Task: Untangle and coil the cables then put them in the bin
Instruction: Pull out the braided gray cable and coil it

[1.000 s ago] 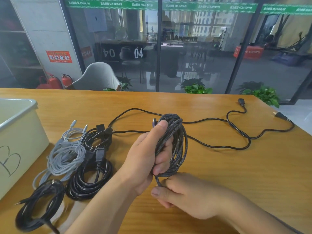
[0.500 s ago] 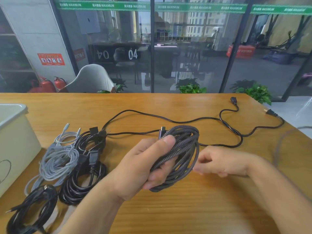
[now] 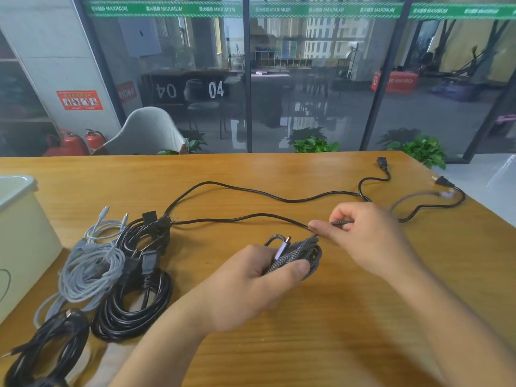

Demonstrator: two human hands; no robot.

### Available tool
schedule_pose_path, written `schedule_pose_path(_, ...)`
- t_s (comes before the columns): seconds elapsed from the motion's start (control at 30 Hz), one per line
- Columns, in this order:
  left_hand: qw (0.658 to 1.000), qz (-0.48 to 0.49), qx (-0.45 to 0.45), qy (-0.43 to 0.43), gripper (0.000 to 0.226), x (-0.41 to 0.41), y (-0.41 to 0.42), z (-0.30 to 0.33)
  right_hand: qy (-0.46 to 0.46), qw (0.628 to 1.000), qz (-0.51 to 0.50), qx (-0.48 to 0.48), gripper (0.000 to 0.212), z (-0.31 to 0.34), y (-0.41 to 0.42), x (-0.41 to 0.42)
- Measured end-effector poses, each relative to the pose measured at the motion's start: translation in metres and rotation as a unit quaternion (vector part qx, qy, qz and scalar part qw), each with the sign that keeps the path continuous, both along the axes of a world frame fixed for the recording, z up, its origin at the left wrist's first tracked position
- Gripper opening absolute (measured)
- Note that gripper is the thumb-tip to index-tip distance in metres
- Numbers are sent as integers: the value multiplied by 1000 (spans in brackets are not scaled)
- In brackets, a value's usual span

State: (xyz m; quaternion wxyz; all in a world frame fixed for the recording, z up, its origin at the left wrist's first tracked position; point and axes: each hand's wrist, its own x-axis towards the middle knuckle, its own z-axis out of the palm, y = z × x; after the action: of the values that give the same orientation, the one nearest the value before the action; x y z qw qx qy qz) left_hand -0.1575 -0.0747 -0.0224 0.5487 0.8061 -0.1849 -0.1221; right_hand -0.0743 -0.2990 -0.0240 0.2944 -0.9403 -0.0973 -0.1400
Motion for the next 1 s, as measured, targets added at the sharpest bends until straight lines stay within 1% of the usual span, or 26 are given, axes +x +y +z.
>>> schedule_pose_path(0.07, 999, 14, 36, -14, 51, 1, -1, -2, 23, 997, 45, 56, 44, -4, 5, -2)
schedule_pose_path(0.13, 998, 31, 57, -26, 51, 2, -1, -4, 51, 993, 79, 76, 39, -4, 8, -5)
schedule_pose_path(0.27, 994, 87, 44, -46, 53, 8, 1, -9, 125, 977, 110, 133, 41, -3, 15, -12)
schedule_pose_path(0.33, 993, 100, 38, -58, 53, 9, 1, -11, 135, 972, 119, 153, 42, -2, 20, -16)
schedule_pose_path(0.43, 991, 108, 29, -75, 52, 10, 0, -12, 134, 965, 129, 184, 38, 0, 24, -20)
schedule_pose_path(0.6, 989, 126, -2, -80, 50, 13, 0, -16, 86, 965, 139, 203, 38, 3, 33, -32)
schedule_pose_path(0.73, 983, 145, -35, -104, 48, 15, 1, -17, 22, 967, 160, 197, 39, 4, 41, -42)
schedule_pose_path(0.83, 978, 162, -49, -120, 55, 16, 1, -19, -18, 963, 177, 204, 36, 5, 46, -49)
schedule_pose_path(1.0, 974, 177, -78, -117, 42, 17, -1, -17, -70, 963, 194, 172, 31, 5, 51, -56)
